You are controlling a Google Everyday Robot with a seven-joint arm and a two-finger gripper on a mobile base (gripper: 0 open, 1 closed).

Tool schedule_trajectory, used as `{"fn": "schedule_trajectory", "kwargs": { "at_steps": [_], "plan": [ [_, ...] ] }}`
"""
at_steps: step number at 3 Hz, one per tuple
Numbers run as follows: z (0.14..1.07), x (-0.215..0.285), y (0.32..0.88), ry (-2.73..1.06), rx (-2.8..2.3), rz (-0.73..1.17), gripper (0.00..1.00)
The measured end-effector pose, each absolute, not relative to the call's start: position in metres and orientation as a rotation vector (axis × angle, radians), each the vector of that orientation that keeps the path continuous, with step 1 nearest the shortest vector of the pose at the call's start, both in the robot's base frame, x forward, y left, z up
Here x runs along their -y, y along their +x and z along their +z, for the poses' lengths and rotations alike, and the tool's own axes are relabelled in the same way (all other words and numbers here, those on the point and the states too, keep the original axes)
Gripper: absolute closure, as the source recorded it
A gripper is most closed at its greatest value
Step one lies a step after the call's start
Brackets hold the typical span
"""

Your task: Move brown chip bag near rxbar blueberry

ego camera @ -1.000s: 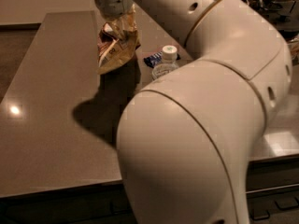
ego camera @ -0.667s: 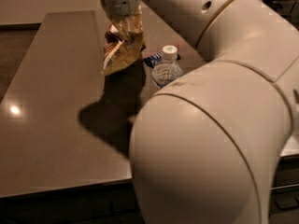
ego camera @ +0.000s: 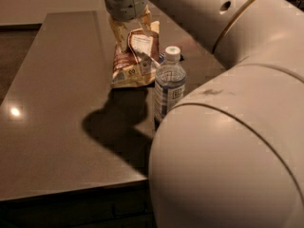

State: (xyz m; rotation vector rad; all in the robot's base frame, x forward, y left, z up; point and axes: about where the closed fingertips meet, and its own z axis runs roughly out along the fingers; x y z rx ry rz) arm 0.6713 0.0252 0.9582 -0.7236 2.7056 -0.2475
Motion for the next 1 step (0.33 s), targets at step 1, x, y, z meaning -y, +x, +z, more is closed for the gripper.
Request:
{"fn": "schedule_trajectory", "kwargs": {
  "at_steps": [1],
  "plan": [
    [0.9582,-0.0274,0.6740,-0.724,-2.694,-0.240,0.00]
  ]
}}
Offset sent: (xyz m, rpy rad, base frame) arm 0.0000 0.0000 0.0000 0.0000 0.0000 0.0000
